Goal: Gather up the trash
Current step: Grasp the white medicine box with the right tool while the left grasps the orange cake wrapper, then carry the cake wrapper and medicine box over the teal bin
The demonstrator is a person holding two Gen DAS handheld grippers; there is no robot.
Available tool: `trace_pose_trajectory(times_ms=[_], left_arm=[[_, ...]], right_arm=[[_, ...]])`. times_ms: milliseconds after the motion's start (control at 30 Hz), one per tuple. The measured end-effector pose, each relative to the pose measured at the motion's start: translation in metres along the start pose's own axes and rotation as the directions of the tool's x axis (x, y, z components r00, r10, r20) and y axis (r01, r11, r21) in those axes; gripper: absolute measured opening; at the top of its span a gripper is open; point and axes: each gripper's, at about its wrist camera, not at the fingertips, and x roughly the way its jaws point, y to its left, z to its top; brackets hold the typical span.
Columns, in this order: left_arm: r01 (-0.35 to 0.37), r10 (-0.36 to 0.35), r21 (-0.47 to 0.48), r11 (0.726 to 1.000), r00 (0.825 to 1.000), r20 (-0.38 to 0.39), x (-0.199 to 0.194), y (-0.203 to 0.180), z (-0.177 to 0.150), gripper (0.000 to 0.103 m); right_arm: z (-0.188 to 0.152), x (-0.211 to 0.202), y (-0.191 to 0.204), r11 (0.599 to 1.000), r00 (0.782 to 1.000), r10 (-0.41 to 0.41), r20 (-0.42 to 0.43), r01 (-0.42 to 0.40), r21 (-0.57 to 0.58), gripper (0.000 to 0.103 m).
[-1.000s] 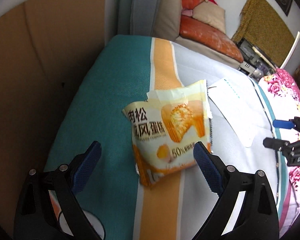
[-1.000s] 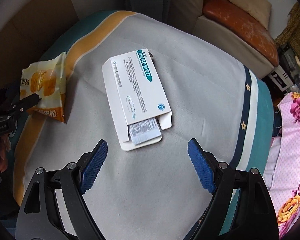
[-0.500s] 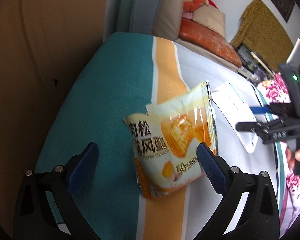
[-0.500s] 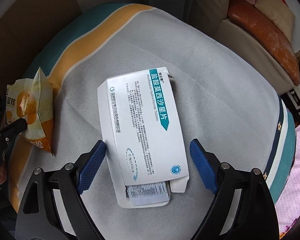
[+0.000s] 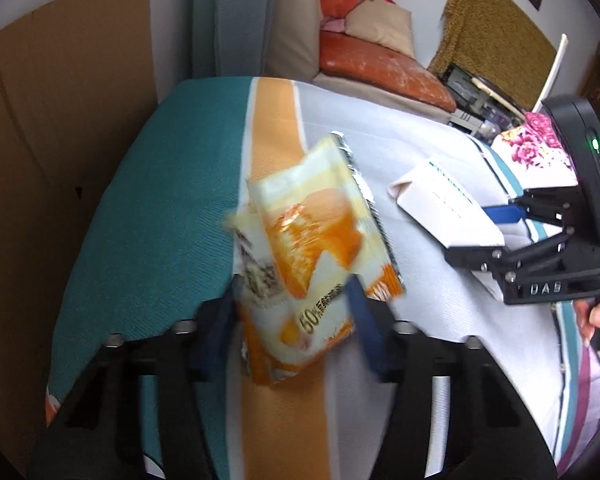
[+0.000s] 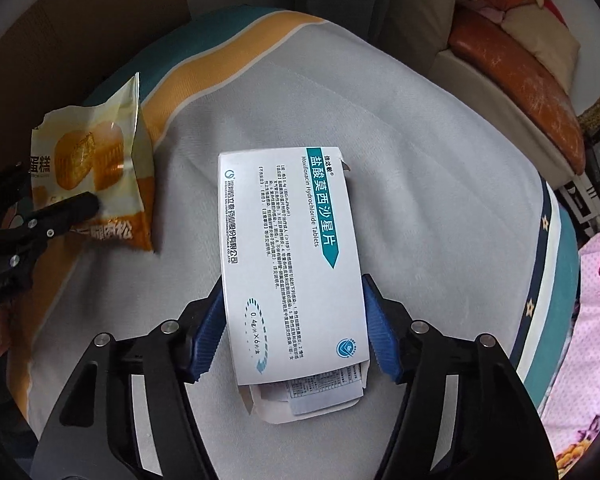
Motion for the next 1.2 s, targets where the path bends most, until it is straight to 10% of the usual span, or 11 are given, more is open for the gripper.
trace_pose_trajectory(times_ms=[400,1200], left_arm=[[-0.002,0.001,0.036,0.999,0.999,0.034,-0.034,-0.032,-0.015,0.024],[0.151,-0.161,0.254,0.955,0.987,0.020,-0.089,-0.231,-0.065,0.023]], right_arm=[[-0.097,-0.073,-0.022,0.982,0.996,0.015,0.086,-0.031,0.188,0.061],[-0.307,-0.183,-0.098,0.858,0.966,-0.113,0.232,-0.023,0.513,0.061]])
